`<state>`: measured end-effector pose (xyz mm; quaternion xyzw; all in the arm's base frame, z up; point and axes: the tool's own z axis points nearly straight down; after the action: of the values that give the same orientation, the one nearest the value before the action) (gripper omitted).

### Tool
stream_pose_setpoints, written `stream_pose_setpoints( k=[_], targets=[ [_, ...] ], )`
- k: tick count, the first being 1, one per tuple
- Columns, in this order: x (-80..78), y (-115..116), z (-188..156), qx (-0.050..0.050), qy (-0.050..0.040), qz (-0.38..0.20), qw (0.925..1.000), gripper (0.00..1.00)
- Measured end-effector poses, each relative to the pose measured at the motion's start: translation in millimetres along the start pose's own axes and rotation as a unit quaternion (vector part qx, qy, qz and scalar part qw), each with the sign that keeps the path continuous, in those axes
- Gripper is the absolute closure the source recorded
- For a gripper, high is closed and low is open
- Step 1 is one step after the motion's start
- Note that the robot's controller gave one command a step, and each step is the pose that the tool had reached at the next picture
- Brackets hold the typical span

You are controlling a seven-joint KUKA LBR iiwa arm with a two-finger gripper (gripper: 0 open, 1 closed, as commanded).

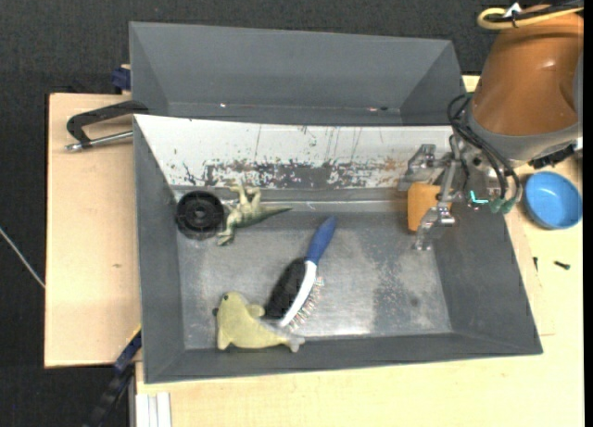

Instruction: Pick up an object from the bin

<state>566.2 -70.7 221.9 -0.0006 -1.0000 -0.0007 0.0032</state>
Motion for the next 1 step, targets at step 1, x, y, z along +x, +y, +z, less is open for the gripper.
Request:
stream_pose_setpoints(
  k=[1],
  targets=[
    [-26.6, 51.7, 96.8, -0.001, -0.0003, -0.038, 0.9993, 0.0]
  ],
)
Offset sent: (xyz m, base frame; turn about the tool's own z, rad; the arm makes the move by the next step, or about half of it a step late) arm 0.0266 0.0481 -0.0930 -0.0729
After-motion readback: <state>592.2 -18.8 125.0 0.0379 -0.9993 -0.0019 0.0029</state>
